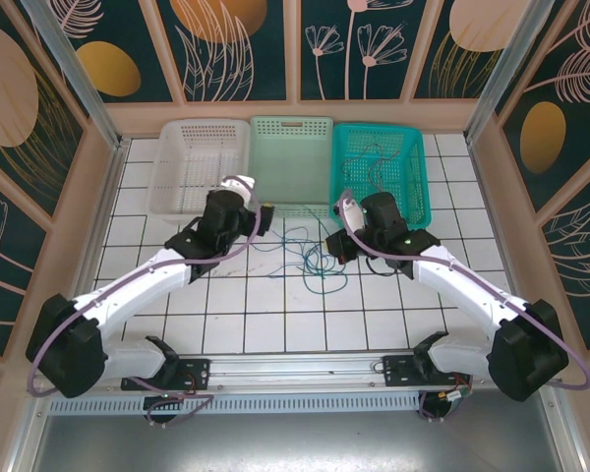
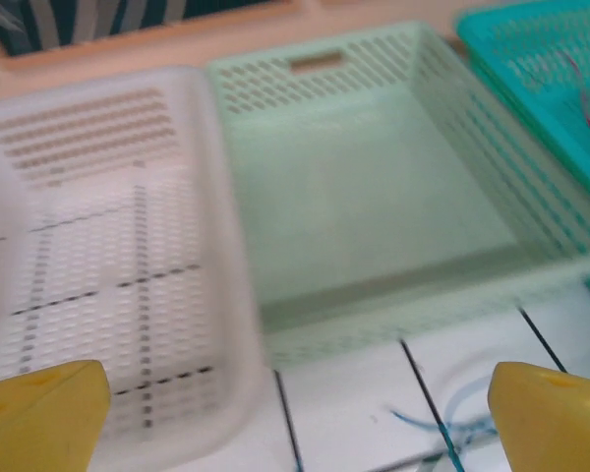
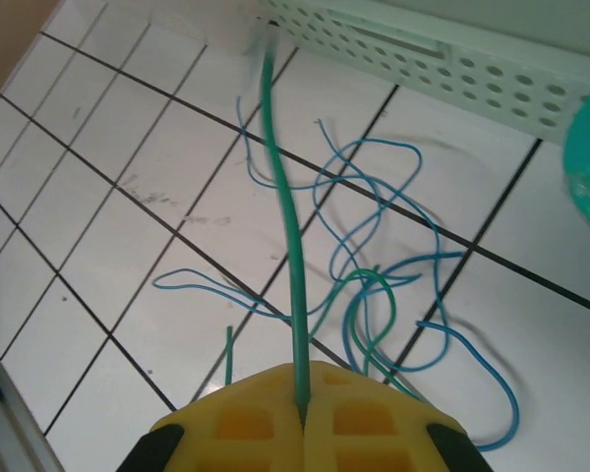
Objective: Untangle the cables
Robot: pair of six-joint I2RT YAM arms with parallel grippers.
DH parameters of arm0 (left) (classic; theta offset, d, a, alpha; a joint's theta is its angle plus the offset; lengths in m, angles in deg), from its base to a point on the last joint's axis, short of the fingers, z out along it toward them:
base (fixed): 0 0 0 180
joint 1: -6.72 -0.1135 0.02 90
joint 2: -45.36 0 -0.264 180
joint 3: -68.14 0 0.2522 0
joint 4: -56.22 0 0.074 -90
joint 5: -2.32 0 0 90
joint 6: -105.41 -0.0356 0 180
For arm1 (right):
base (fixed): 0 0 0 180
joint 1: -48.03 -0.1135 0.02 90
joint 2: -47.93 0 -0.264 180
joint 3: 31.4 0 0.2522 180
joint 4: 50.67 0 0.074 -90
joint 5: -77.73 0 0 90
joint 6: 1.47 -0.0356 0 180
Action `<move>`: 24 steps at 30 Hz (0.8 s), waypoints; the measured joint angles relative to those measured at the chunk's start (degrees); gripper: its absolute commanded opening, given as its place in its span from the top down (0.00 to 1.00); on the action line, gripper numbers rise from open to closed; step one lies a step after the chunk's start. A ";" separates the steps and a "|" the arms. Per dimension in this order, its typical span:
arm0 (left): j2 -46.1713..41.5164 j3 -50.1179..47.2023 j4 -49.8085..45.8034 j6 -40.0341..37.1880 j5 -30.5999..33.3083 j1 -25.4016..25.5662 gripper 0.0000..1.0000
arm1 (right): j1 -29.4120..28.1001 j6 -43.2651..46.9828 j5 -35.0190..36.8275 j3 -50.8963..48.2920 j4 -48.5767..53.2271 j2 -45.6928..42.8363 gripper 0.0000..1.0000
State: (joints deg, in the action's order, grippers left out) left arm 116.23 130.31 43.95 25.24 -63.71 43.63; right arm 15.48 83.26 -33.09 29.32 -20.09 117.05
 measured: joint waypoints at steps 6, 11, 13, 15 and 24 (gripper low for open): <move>-11.69 -7.45 6.62 5.99 4.87 -0.42 0.01 | 0.00 -0.83 2.62 -0.85 0.15 -0.04 1.00; -12.83 -9.07 9.38 10.88 0.87 -0.44 0.01 | 0.00 -1.70 4.39 -1.55 -0.94 -1.20 1.00; -11.39 -9.07 9.88 13.68 -2.73 -0.44 0.01 | 0.00 -2.69 5.09 -2.36 -2.21 -2.23 1.00; -9.73 -9.07 10.69 16.48 -7.06 -0.44 0.01 | 0.00 -3.65 6.05 -3.19 -3.69 -3.39 1.00; -6.25 -9.73 20.00 25.35 -24.11 -0.44 0.02 | 0.00 -8.83 9.66 -6.25 -13.46 -8.96 1.00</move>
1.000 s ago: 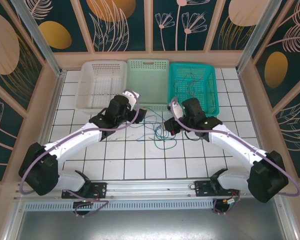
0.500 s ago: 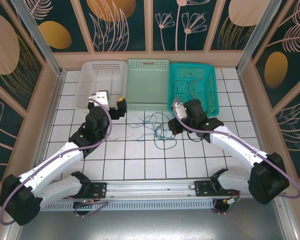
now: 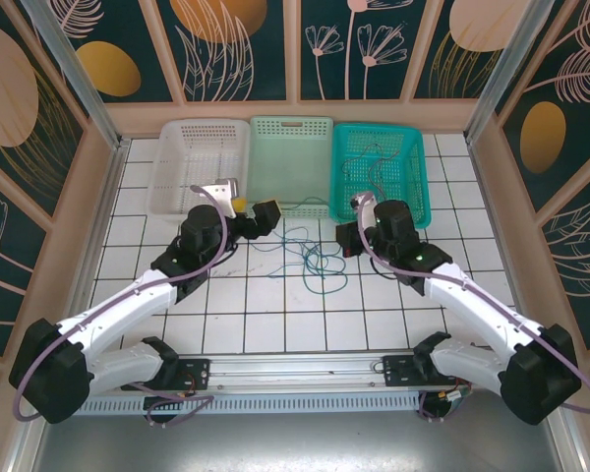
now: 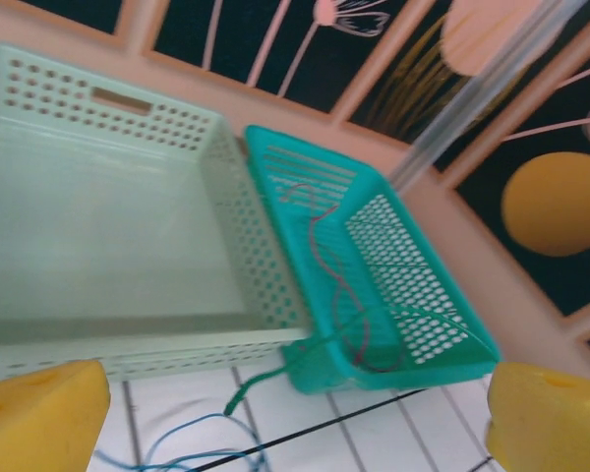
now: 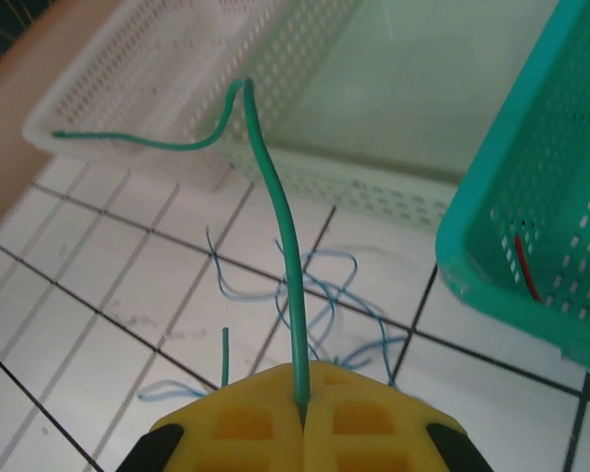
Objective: Untangle the cables
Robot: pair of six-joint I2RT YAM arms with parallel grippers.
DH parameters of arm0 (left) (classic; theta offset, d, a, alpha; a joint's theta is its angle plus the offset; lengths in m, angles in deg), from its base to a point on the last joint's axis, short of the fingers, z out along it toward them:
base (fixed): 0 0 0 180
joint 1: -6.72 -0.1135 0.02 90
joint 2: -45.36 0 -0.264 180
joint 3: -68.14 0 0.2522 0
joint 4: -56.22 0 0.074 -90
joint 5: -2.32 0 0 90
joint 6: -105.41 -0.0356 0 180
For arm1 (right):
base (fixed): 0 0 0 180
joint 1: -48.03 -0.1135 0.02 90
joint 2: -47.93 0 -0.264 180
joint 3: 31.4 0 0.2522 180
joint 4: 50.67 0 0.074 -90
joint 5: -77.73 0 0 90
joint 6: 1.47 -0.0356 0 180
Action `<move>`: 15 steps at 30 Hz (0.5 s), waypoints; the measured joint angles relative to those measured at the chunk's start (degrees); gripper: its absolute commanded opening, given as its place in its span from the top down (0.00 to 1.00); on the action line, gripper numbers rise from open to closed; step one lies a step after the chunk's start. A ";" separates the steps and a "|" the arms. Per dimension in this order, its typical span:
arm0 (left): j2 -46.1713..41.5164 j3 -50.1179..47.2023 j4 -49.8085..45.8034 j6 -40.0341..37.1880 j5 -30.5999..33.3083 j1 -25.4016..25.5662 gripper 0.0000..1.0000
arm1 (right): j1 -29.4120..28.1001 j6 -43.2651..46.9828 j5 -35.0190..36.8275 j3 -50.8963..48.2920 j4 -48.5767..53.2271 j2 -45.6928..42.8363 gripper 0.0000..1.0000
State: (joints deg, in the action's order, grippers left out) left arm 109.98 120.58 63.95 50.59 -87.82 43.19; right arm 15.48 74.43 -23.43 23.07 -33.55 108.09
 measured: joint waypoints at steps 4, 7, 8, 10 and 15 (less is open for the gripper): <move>-0.02 -2.54 5.49 1.11 -5.11 0.00 0.08 | 0.00 -2.86 1.14 -0.37 -4.57 -0.22 1.00; 0.98 -2.47 6.36 -0.70 -9.46 0.26 0.14 | 0.00 -4.76 1.27 -0.37 -7.32 0.42 1.00; 1.77 -2.19 6.34 -1.86 -10.73 0.57 0.16 | 0.00 -5.27 1.22 -0.37 -8.11 0.79 1.00; 4.55 -0.46 4.61 -5.22 -12.90 1.95 0.19 | 0.07 -6.05 0.44 -0.28 -9.64 1.88 1.00; 11.61 7.76 -6.14 -17.57 -13.31 7.82 0.21 | 0.33 -5.88 -3.37 2.93 -8.85 5.09 1.00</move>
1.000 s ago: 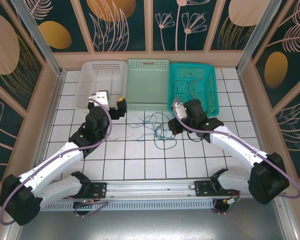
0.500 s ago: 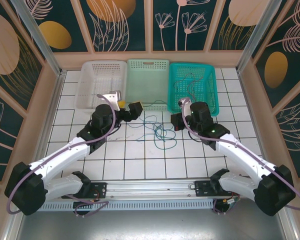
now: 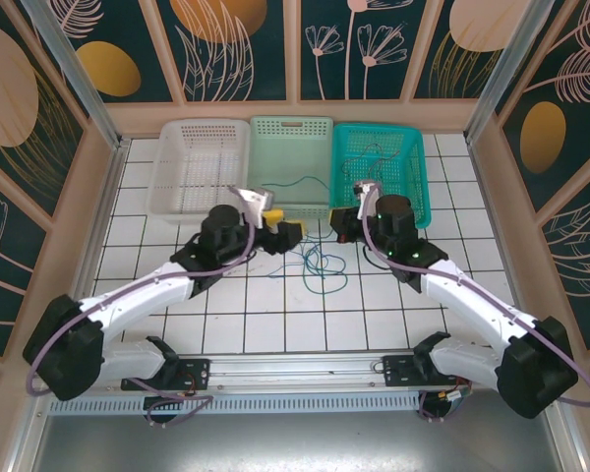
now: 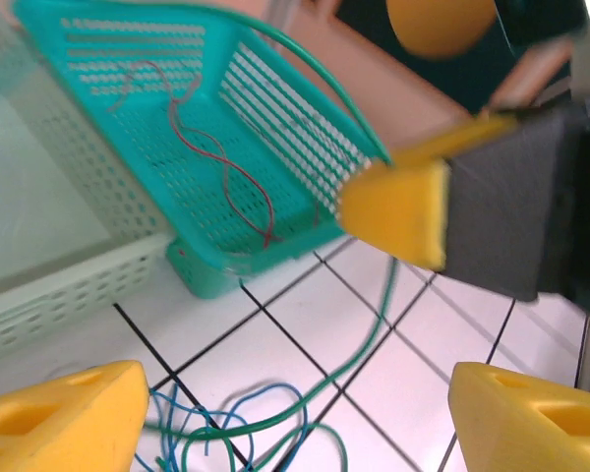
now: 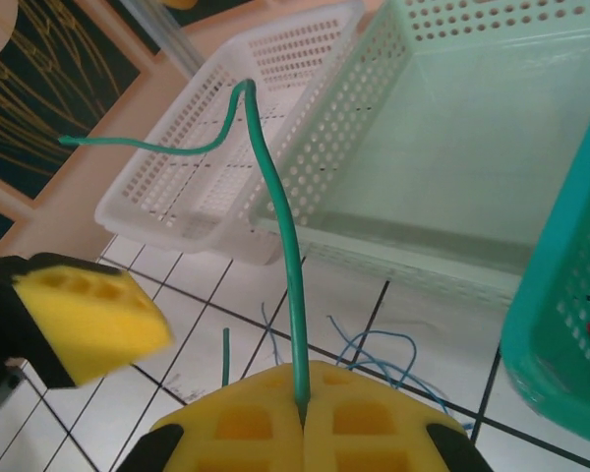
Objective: Untangle the cables
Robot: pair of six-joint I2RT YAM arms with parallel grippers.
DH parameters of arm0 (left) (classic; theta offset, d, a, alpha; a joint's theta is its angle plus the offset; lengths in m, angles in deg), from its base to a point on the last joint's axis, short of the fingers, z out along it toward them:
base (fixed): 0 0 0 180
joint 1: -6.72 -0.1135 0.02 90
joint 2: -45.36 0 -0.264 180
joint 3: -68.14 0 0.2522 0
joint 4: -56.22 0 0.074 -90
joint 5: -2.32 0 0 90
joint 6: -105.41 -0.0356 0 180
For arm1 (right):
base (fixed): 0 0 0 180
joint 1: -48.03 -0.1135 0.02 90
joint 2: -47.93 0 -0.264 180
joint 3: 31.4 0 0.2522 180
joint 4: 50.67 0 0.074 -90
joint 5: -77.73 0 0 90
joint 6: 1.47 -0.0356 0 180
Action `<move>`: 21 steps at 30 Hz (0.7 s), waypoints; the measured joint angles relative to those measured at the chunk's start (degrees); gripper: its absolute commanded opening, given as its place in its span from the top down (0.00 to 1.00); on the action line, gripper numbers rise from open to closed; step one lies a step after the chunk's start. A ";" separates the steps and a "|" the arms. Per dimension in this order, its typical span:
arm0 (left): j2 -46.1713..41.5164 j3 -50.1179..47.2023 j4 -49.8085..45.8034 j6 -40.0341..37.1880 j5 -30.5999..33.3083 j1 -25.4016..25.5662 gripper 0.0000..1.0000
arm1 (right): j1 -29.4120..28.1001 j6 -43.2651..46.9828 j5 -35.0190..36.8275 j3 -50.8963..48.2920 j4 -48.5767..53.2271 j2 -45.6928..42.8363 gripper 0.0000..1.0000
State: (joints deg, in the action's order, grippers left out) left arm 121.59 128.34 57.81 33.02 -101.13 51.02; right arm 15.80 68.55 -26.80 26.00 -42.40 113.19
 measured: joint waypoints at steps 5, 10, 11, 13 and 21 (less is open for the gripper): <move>1.51 4.09 -6.99 -11.80 -0.11 1.42 0.20 | 0.04 1.95 -2.08 4.33 4.09 0.85 1.00; 2.21 5.01 -11.04 -20.41 0.52 1.49 0.21 | 0.55 3.13 -4.09 5.92 6.49 0.81 1.00; 2.62 5.27 -11.85 -21.42 1.05 1.62 0.21 | 0.85 3.15 -4.72 5.92 6.80 0.81 1.00; 3.91 6.08 -13.55 -23.54 3.65 2.16 0.23 | 1.77 3.15 -5.73 5.92 7.50 0.81 1.00; 5.79 7.13 -15.15 -27.63 15.04 6.29 0.26 | 2.14 3.10 -8.55 5.92 8.50 0.81 1.00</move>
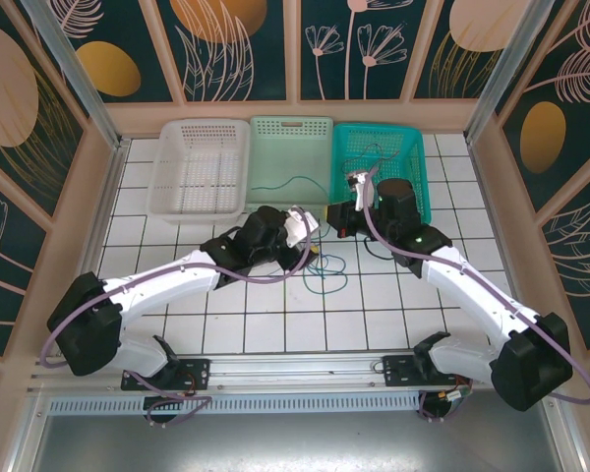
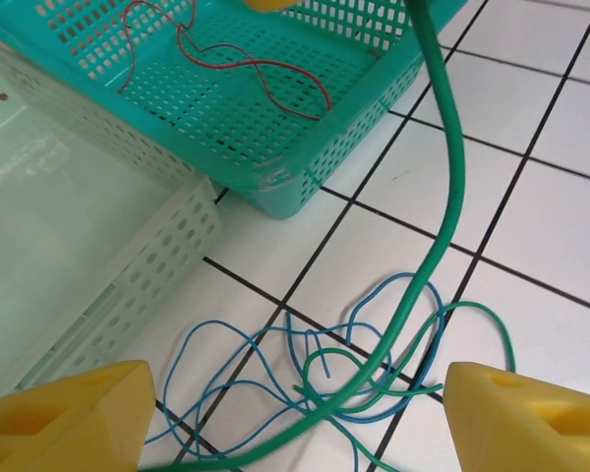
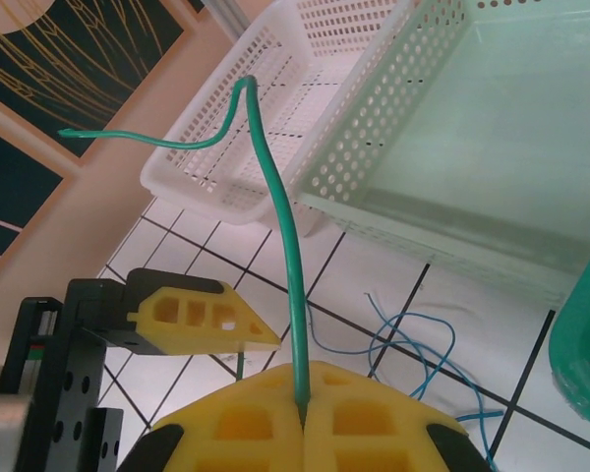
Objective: Untangle the cables
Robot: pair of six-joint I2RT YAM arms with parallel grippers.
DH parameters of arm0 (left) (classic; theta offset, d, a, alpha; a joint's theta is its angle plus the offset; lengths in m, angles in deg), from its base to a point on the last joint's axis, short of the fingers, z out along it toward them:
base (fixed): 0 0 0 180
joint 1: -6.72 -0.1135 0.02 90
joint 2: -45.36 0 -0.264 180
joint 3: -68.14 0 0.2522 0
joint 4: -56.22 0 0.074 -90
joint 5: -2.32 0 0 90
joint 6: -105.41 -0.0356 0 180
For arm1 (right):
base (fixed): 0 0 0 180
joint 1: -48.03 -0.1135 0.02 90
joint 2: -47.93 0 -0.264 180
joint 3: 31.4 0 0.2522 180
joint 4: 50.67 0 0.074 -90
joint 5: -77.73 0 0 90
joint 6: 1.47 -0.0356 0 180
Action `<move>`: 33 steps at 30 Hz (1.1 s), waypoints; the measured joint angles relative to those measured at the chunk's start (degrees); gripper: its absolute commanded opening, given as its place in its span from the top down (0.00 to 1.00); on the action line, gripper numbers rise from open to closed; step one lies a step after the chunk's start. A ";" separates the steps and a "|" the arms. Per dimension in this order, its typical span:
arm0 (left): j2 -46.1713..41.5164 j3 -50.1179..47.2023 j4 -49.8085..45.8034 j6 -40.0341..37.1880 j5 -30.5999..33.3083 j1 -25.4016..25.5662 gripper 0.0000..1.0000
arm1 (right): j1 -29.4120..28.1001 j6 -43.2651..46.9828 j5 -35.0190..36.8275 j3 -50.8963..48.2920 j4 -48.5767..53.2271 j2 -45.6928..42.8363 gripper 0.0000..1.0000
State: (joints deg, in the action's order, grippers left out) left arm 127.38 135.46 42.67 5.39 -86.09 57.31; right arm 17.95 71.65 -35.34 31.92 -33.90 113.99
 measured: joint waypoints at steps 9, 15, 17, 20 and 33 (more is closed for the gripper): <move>4.90 2.56 0.22 -0.81 7.15 1.31 0.52 | 0.02 -0.90 -0.90 0.00 -0.35 -0.35 1.00; 5.90 3.45 0.92 2.80 8.52 1.90 0.86 | 0.26 -2.64 0.63 -1.20 -2.67 -3.43 1.00; 5.90 3.39 1.79 5.03 8.50 1.92 0.89 | 0.26 -4.02 1.44 -2.64 -4.70 -4.59 1.00; 5.73 2.49 3.91 9.29 7.82 1.92 0.95 | 0.26 -7.34 3.78 -6.25 -9.40 -6.58 1.00; 6.38 0.61 10.67 26.99 -3.28 1.92 0.56 | 0.11 -19.08 11.69 -18.45 -30.21 -11.34 1.00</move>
State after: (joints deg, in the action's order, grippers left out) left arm 133.76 136.08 53.33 32.38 -89.37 59.24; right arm 18.06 52.57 -23.65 13.47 -64.11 102.65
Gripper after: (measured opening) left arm 0.205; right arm 0.051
